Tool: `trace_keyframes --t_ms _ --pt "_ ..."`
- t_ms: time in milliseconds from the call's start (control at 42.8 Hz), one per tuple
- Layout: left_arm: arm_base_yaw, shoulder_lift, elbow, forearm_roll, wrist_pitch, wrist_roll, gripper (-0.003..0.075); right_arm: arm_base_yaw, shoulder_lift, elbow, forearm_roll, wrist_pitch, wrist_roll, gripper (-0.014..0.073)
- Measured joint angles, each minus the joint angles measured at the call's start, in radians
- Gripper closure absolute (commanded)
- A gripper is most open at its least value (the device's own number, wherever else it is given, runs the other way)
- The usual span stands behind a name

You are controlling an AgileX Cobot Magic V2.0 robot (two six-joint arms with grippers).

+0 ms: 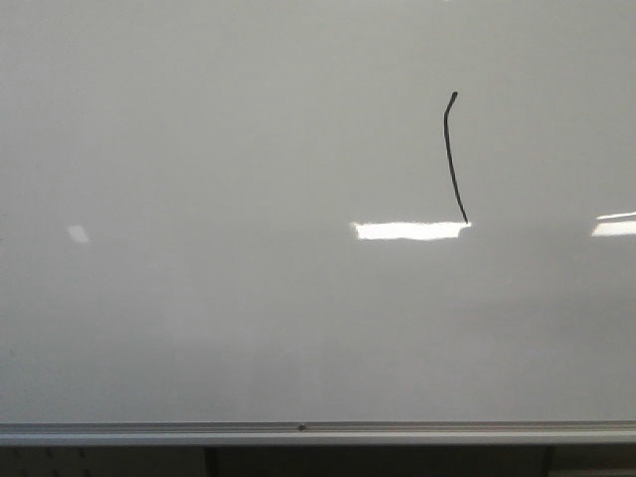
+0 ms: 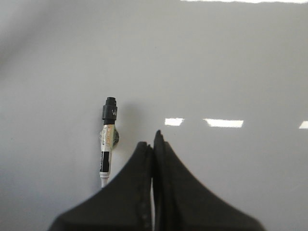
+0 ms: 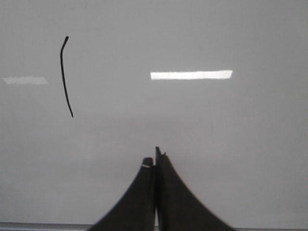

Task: Write number 1 on whiteboard

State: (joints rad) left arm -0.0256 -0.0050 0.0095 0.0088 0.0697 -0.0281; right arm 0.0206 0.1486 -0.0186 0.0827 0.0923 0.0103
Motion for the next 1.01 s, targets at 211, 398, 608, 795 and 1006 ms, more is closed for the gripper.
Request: trace_keyframes --t_ms 211,398,608,795,1006 --pt "0.0 0.0 0.0 0.0 0.0 0.0 0.0741 0.0 -0.131 0.045 0.001 0.076 0.002 0.0655" --pt "0.0 0.0 0.0 0.0 -0.002 0.0 0.0741 0.0 -0.158 0.045 0.001 0.109 0.002 0.0655" --pt "0.0 0.0 0.0 0.0 -0.002 0.0 0.0741 0.0 -0.159 0.045 0.001 0.114 0.004 0.0655" --pt "0.0 0.0 0.0 0.0 -0.002 0.0 0.0741 0.0 -0.159 0.045 0.001 0.114 0.004 0.0655" --pt "0.0 0.0 0.0 0.0 -0.002 0.0 0.0741 0.0 -0.159 0.045 0.001 0.114 0.004 0.0655"
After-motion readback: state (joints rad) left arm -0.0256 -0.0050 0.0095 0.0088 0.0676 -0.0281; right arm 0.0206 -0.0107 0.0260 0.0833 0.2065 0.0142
